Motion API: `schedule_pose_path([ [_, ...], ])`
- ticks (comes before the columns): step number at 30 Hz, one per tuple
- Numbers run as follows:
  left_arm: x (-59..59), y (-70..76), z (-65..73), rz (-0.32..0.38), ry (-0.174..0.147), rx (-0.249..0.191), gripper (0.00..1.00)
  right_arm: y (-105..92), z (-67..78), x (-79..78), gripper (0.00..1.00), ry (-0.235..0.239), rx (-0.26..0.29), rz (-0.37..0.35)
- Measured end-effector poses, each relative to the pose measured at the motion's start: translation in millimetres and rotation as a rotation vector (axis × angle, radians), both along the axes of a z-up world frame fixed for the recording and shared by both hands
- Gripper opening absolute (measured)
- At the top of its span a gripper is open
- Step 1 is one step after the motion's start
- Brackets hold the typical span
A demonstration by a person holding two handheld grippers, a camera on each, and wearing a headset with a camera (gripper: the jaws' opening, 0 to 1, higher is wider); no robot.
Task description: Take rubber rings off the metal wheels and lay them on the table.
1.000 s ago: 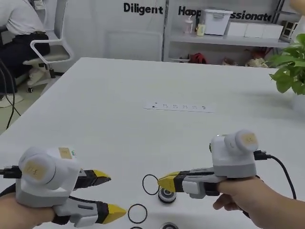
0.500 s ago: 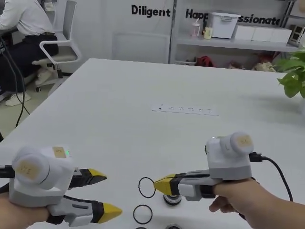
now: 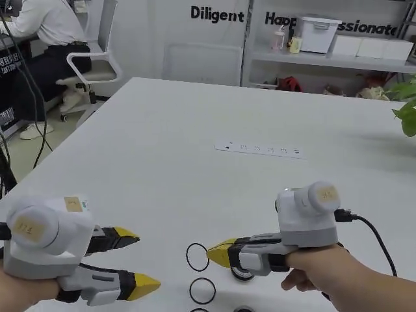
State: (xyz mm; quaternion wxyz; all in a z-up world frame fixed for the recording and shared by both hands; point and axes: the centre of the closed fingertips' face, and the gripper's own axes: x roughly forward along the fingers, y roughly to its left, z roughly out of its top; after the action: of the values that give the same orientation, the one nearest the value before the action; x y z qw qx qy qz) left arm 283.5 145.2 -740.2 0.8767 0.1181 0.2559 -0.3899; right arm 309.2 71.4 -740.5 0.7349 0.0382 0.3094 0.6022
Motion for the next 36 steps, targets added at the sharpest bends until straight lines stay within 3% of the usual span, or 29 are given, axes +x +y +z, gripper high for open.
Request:
schedule_pose_path([
  [24, -8.4, 13.9, -0.7, 0.043, 0.002, 0.003, 0.54, 38.4, -23.2, -26.8, 0.0, 0.035, -0.03, 0.099],
  [36, -9.5, 14.8, -6.8, 0.045, 0.015, 0.004, 0.54, 41.2, -39.7, -34.0, 0.0, 0.064, -0.065, 0.125],
])
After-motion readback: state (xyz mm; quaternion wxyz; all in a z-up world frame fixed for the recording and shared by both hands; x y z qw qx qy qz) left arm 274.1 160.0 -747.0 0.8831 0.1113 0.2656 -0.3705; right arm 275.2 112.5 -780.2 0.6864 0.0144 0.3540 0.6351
